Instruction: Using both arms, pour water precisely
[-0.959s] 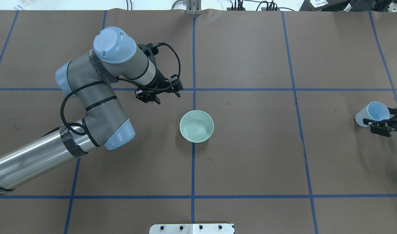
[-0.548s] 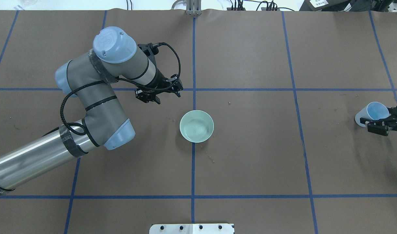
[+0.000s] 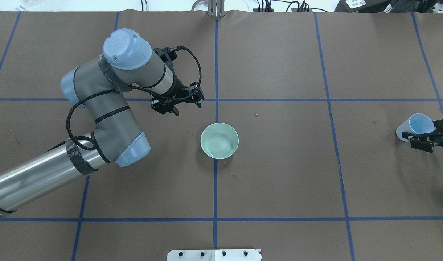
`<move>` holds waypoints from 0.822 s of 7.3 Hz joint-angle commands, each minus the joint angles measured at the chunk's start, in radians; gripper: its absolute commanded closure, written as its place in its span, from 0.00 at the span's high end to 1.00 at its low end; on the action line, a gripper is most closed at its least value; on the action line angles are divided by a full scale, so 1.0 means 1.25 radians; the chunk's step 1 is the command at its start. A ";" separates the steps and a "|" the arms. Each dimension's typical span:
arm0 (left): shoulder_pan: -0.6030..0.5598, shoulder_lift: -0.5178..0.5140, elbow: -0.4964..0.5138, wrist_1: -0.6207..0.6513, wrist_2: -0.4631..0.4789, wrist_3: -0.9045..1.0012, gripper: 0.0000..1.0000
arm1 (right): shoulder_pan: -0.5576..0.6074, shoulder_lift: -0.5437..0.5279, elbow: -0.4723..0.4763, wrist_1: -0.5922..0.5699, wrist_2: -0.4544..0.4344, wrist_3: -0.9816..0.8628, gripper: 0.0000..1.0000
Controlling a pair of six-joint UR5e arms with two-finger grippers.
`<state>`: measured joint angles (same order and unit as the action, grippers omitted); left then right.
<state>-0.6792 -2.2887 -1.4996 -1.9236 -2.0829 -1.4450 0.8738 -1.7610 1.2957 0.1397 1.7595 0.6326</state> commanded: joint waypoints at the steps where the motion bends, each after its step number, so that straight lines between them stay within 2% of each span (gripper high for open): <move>1: 0.000 0.001 0.001 0.000 0.000 0.000 0.77 | -0.001 0.006 -0.007 0.006 -0.002 0.002 0.96; 3: 0.000 0.009 -0.007 0.000 0.000 0.000 0.78 | -0.002 0.011 -0.012 0.007 0.000 0.001 0.95; 5: -0.002 0.009 -0.007 0.000 0.000 0.000 0.77 | -0.002 0.011 -0.017 0.007 0.000 0.001 0.89; 6: -0.003 0.009 -0.007 0.000 0.000 0.000 0.77 | -0.002 0.011 -0.016 0.007 0.000 0.001 0.74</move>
<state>-0.6814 -2.2782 -1.5076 -1.9236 -2.0831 -1.4450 0.8714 -1.7473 1.2765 0.1488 1.7594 0.6336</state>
